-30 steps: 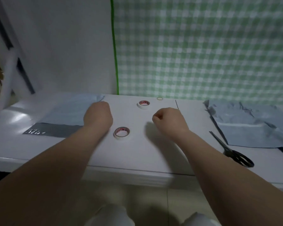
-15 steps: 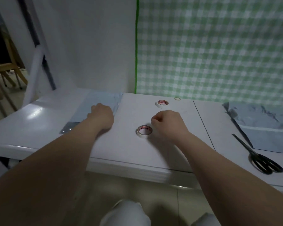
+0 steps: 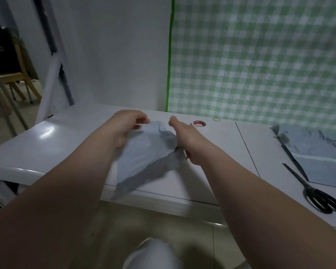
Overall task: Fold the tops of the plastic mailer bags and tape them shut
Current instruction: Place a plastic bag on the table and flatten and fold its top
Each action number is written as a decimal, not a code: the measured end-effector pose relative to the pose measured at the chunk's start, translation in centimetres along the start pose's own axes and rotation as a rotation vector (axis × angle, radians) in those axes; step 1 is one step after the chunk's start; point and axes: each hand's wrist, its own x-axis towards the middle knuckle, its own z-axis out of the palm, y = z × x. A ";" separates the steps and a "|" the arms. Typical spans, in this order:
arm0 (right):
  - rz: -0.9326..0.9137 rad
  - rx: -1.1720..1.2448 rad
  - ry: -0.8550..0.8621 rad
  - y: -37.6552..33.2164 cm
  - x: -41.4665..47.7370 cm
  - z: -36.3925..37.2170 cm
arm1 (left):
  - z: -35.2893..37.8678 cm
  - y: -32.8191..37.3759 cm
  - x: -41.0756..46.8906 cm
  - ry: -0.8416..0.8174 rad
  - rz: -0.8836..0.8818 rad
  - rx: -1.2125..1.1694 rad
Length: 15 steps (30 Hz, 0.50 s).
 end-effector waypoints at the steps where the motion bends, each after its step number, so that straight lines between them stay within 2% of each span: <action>1: 0.021 -0.004 -0.006 -0.2 0.0 0.4 | -0.2 -0.3 0.1 0.149 -0.003 0.043; 3: 0.054 0.065 -0.006 -0.4 0.2 1.1 | -1.1 -1.1 0.6 0.277 -0.081 0.034; 7: 0.029 0.331 -0.002 -1.5 0.6 1.5 | -2.1 -2.1 0.1 0.159 -0.278 -0.140; 11: -0.084 0.425 0.010 -2.8 1.2 1.2 | -2.4 -2.1 0.1 0.068 -0.267 -0.422; 13: -0.109 0.499 -0.018 -3.3 1.0 0.7 | -1.7 -1.7 -0.1 0.019 -0.266 -0.497; 15: -0.143 0.569 -0.031 -3.6 0.4 -0.5 | -0.7 -0.9 -0.5 -0.015 -0.180 -0.467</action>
